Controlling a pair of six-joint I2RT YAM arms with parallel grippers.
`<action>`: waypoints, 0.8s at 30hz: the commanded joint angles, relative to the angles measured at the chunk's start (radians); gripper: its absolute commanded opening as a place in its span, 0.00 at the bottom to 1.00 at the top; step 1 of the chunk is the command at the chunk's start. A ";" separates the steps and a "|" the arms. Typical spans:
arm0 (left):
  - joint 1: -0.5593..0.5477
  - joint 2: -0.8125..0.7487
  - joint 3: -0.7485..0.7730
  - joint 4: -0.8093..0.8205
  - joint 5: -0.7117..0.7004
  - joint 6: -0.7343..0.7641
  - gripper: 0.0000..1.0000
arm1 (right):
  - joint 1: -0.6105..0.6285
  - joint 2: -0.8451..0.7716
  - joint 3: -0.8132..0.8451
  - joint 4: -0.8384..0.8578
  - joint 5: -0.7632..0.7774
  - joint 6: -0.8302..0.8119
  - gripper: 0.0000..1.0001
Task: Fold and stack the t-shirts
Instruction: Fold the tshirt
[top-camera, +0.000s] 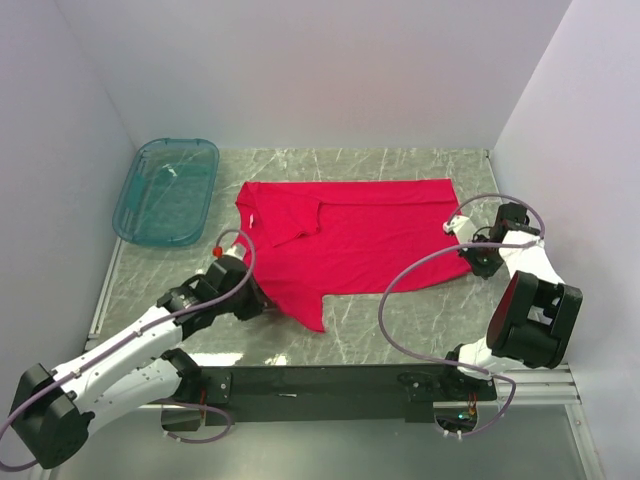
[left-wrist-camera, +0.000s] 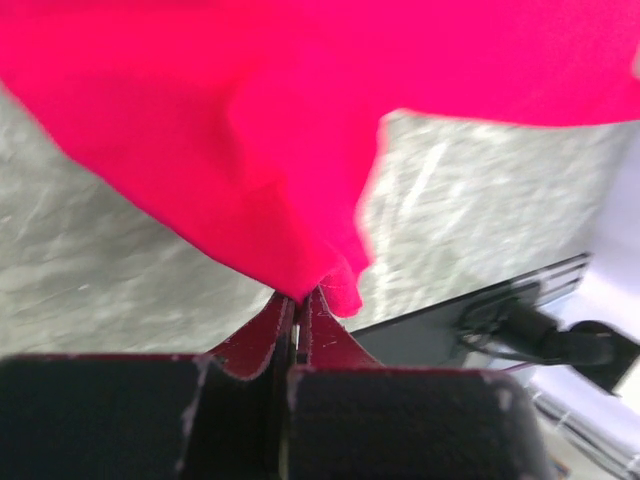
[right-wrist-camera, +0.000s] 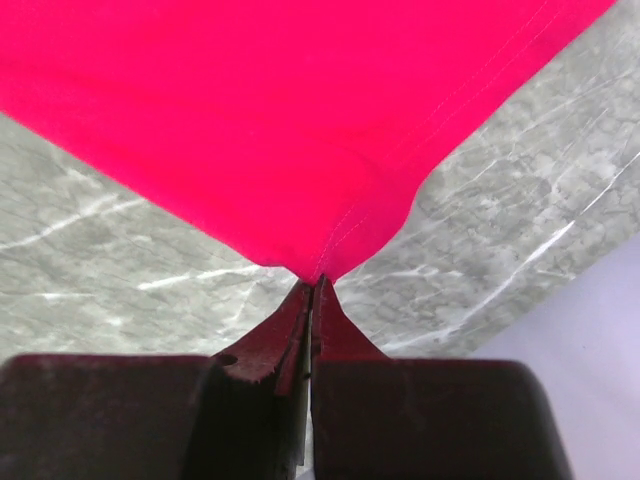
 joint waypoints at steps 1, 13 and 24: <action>0.006 0.005 0.117 -0.001 -0.052 0.002 0.00 | -0.004 -0.040 0.024 -0.042 -0.059 0.043 0.00; 0.172 0.158 0.344 -0.009 -0.068 0.070 0.00 | -0.004 0.002 0.104 0.034 -0.151 0.191 0.00; 0.321 0.394 0.554 0.015 0.047 0.139 0.00 | 0.001 0.223 0.311 -0.006 -0.208 0.282 0.00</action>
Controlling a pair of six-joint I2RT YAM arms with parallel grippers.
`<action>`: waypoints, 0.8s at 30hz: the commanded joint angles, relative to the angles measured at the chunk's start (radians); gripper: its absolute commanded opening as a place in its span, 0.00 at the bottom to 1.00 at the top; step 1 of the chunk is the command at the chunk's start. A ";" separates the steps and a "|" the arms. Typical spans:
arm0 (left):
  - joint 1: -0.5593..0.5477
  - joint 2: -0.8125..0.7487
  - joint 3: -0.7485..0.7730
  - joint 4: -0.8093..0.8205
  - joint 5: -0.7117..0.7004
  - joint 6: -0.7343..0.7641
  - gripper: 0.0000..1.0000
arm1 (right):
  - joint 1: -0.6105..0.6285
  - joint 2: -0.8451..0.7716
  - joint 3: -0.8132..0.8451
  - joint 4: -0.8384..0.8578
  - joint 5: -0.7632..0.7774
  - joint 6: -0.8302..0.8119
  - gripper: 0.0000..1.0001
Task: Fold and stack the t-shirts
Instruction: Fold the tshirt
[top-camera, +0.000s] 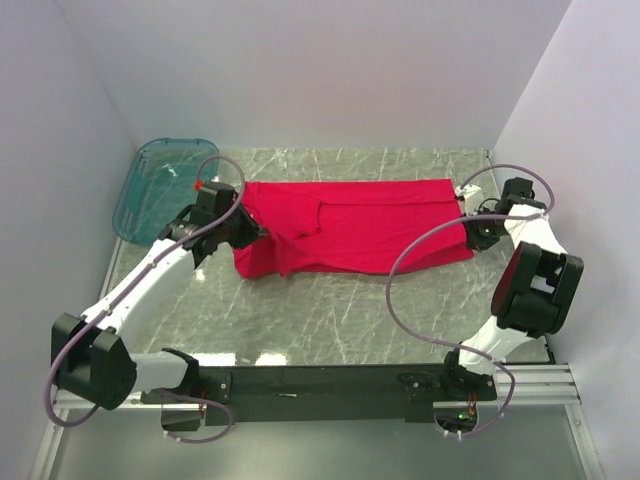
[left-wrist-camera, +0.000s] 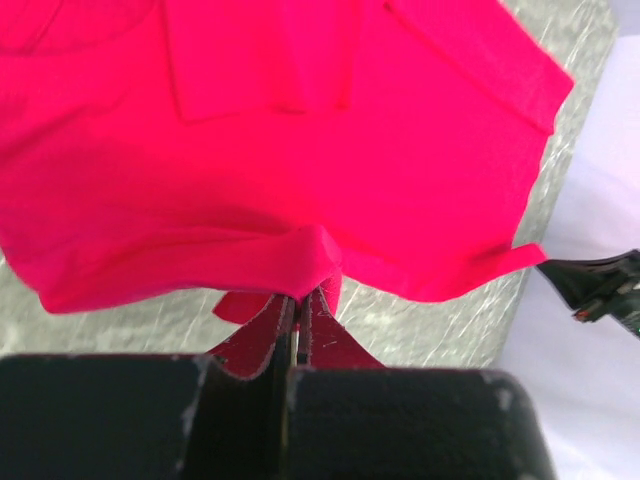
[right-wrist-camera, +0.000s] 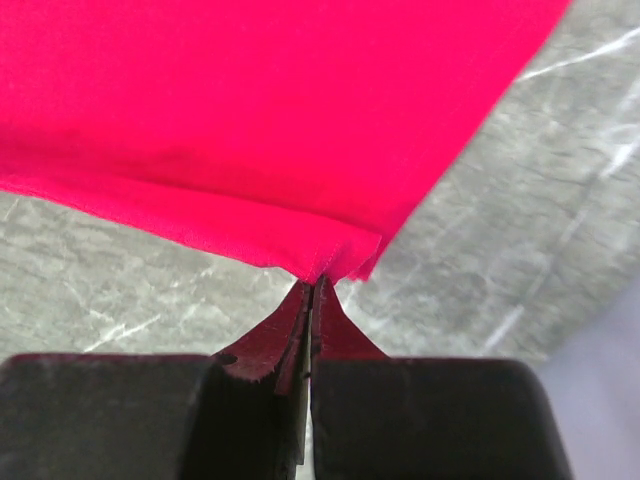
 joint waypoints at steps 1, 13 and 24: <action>0.018 0.028 0.070 0.029 0.047 0.041 0.00 | 0.001 0.041 0.060 -0.013 -0.038 0.039 0.00; 0.086 0.102 0.148 0.021 0.055 0.066 0.00 | 0.002 0.121 0.134 0.013 -0.035 0.112 0.00; 0.120 0.179 0.203 0.032 0.072 0.081 0.00 | 0.016 0.176 0.202 0.026 -0.013 0.168 0.00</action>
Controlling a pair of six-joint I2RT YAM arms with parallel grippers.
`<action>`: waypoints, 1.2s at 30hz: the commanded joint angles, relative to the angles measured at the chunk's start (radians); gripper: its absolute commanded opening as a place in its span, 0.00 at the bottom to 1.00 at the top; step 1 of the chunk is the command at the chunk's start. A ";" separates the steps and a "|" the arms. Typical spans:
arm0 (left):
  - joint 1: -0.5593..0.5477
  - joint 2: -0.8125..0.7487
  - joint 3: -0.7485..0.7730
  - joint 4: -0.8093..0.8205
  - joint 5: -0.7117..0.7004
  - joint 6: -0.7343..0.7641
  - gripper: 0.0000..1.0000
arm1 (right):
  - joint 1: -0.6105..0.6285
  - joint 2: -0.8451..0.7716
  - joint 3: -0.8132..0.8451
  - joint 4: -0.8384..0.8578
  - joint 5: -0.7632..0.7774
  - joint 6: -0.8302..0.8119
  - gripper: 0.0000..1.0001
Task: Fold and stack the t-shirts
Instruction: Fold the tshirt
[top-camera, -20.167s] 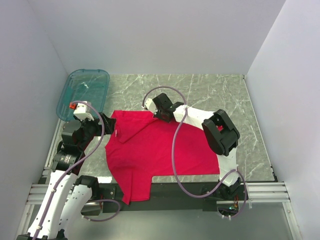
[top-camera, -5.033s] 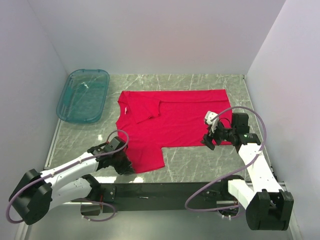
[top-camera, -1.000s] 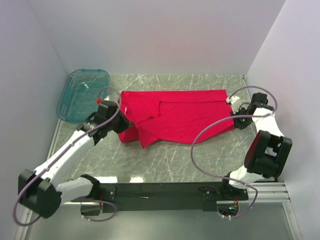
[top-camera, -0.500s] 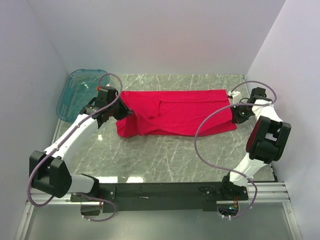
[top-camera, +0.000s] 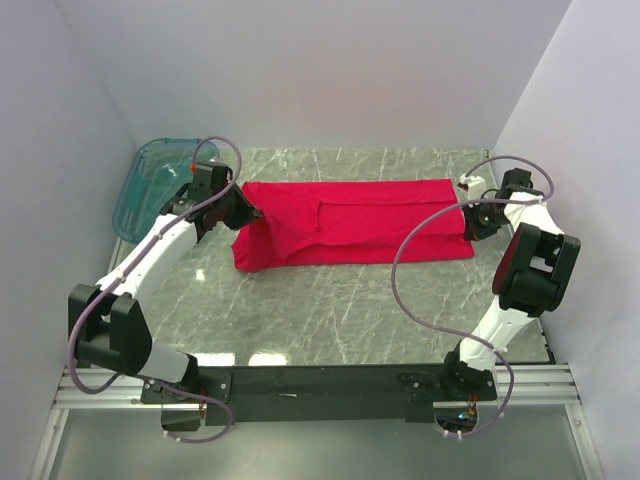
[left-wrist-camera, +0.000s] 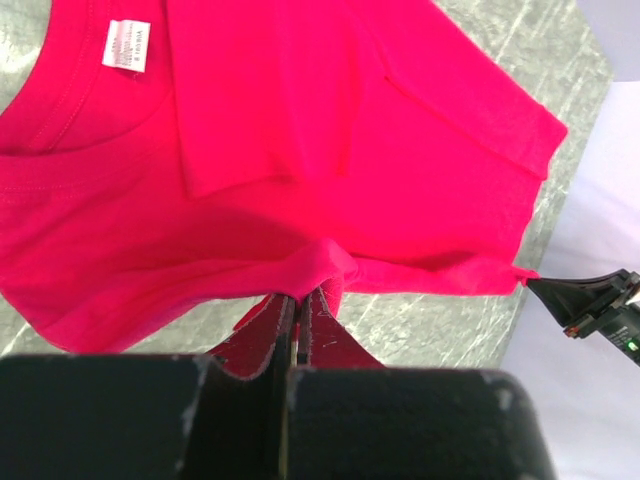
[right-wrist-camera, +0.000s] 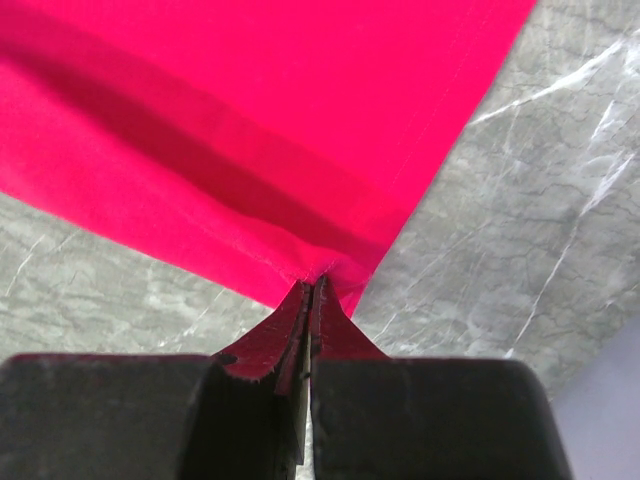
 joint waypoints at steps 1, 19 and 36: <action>0.014 0.016 0.050 0.029 0.020 0.026 0.00 | 0.011 0.008 0.055 0.024 0.008 0.034 0.00; 0.045 0.147 0.152 0.012 0.030 0.062 0.00 | 0.027 0.060 0.120 0.022 0.021 0.070 0.00; 0.049 0.302 0.317 -0.040 0.055 0.105 0.00 | 0.029 0.093 0.135 0.025 0.062 0.090 0.00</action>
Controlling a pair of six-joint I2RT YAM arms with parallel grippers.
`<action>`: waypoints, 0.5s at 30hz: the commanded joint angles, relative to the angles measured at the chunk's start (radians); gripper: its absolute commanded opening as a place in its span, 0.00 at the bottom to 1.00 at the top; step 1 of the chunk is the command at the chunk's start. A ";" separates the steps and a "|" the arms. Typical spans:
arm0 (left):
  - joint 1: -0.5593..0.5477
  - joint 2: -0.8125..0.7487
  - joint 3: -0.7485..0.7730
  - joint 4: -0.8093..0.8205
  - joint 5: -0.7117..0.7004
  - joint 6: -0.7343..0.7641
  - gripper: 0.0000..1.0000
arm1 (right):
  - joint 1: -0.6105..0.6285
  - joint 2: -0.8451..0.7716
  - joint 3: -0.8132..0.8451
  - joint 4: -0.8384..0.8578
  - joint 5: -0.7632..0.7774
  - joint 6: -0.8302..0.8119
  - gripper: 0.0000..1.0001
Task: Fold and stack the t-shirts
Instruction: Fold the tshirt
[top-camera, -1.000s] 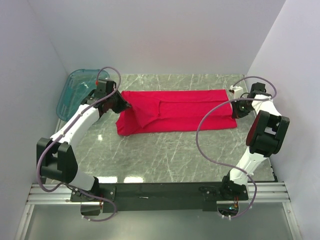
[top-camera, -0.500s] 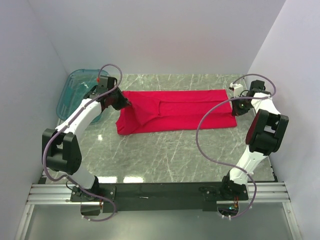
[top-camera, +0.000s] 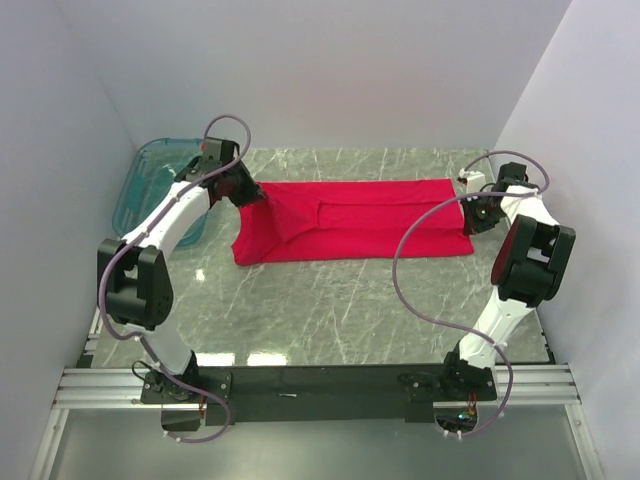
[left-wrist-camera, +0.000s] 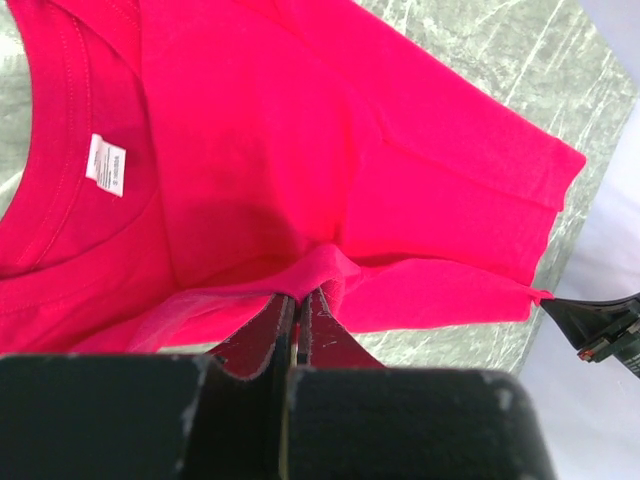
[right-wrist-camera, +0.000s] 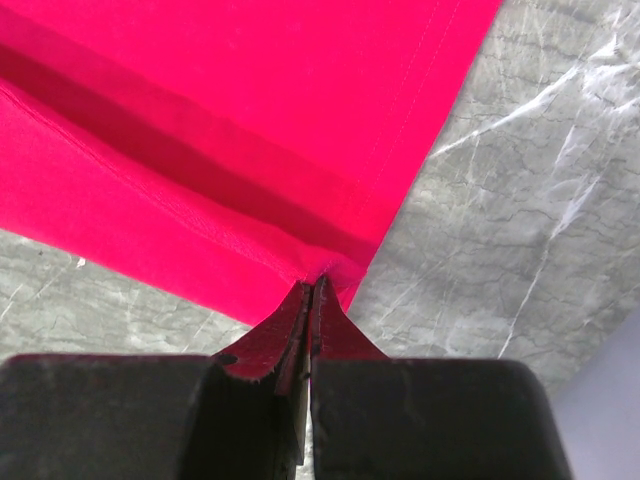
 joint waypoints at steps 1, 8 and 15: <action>0.005 0.028 0.065 -0.012 0.019 0.029 0.00 | 0.007 0.010 0.047 0.013 0.015 0.014 0.00; 0.004 0.071 0.111 -0.026 0.021 0.040 0.00 | 0.007 0.025 0.063 0.005 0.030 0.020 0.00; 0.007 0.115 0.158 -0.044 0.017 0.051 0.01 | 0.007 0.034 0.063 0.010 0.040 0.021 0.00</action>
